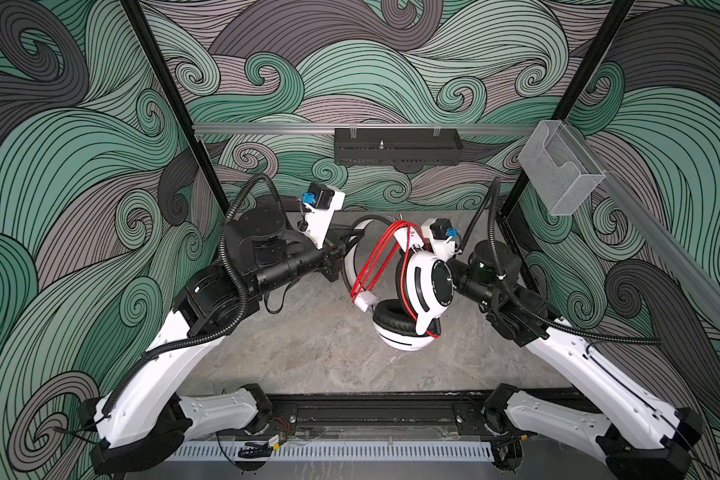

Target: Wrap the headphones

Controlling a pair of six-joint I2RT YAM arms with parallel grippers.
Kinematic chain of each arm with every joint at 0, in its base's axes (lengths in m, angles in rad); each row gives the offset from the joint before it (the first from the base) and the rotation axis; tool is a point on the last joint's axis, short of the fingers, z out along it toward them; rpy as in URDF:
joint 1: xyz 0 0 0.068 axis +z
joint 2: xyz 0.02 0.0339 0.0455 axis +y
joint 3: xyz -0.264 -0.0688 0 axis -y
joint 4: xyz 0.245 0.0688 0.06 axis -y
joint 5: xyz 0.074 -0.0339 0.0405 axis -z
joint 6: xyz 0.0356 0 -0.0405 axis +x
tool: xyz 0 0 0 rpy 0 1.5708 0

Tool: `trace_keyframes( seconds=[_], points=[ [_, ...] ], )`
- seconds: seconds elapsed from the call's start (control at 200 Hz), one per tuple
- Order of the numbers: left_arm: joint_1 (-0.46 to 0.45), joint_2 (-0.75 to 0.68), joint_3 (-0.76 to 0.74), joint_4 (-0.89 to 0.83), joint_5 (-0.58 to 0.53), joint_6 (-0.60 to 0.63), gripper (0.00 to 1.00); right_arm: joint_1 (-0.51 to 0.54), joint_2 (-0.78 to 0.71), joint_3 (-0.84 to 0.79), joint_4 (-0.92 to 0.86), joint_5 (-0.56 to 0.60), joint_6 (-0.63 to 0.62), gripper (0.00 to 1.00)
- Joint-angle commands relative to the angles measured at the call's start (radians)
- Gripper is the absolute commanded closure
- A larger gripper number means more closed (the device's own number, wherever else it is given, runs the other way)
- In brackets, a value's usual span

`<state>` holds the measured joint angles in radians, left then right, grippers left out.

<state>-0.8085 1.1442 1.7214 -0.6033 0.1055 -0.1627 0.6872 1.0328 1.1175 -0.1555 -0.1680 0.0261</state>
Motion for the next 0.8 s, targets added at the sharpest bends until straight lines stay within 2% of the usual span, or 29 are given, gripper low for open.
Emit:
trace_keyframes(
  seconds=[0.0,0.15,0.505,0.796],
  points=[
    [-0.005,-0.001,0.048,0.169,0.051,-0.135,1.00,-0.009,0.017,-0.003,0.079,-0.066,0.070,0.82],
    [-0.006,0.019,0.055,0.258,0.028,-0.212,1.00,-0.008,0.031,-0.017,0.117,-0.090,0.098,0.81],
    [-0.005,0.087,0.166,0.302,-0.057,-0.280,1.00,-0.009,0.090,-0.102,0.241,-0.184,0.231,0.85],
    [-0.004,0.105,0.174,0.380,-0.177,-0.344,1.00,-0.009,0.097,-0.172,0.268,-0.178,0.273,0.87]
  ],
)
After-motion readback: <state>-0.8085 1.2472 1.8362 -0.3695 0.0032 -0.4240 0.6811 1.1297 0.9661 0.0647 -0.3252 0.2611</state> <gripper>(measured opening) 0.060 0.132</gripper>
